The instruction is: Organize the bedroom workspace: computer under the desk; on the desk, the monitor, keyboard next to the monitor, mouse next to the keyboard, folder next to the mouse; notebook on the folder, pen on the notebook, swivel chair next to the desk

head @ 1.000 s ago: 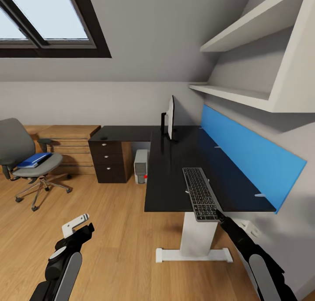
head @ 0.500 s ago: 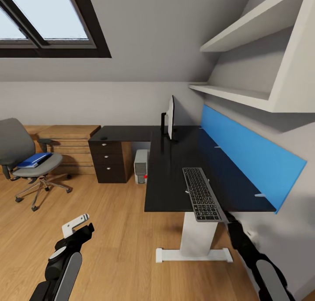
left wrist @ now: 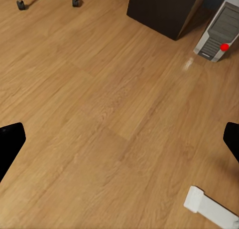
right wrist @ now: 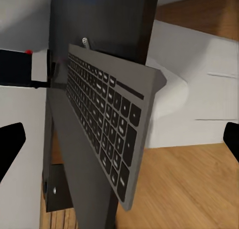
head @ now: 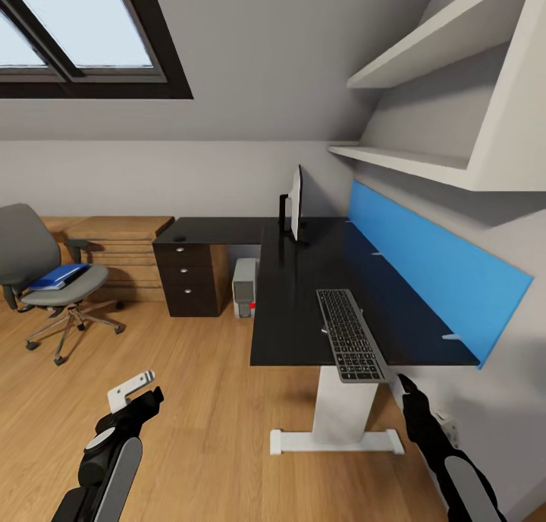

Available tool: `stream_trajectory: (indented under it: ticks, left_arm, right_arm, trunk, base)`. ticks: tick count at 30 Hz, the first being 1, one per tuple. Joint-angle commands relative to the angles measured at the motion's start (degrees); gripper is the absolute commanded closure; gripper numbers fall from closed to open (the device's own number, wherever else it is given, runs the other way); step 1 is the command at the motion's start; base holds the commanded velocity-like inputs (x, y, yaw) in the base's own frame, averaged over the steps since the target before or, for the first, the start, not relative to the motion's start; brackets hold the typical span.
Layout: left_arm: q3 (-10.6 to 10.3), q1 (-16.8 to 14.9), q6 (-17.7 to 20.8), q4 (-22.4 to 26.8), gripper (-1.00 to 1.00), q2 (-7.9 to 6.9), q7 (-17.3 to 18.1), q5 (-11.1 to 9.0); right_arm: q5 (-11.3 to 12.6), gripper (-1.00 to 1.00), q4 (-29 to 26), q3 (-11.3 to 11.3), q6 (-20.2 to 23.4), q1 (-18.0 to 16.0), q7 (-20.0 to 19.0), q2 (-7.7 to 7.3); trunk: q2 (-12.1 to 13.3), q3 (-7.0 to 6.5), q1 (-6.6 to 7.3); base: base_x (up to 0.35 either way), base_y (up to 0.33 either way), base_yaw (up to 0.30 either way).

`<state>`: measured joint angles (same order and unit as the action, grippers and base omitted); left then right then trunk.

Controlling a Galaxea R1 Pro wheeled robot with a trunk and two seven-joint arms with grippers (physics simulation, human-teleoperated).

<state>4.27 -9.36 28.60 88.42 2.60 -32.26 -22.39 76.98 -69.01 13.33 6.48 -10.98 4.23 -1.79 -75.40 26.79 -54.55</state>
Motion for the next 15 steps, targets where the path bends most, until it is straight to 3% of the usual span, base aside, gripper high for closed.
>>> stream_trajectory:
  ticks: [1,15]
  left_arm:
    - [0.04,-0.04,0.15,0.08,-1.0,0.03,-0.35,-0.55]
    - [0.04,-0.04,0.14,0.08,-1.0,0.03,-0.35,-0.55]
  right_arm:
    - [0.43,-1.0,-0.15,0.04,0.22,-0.04,0.33,0.05]
    - [1.32,-1.0,-2.03,0.06,0.24,-0.03,0.09,0.37]
  trunk:
    - [-0.46,0.25,-0.23]
    - [-6.07,2.76,-3.3]
  base:
    - [0.0,0.0,0.0]
    - [0.0,0.0,0.0]
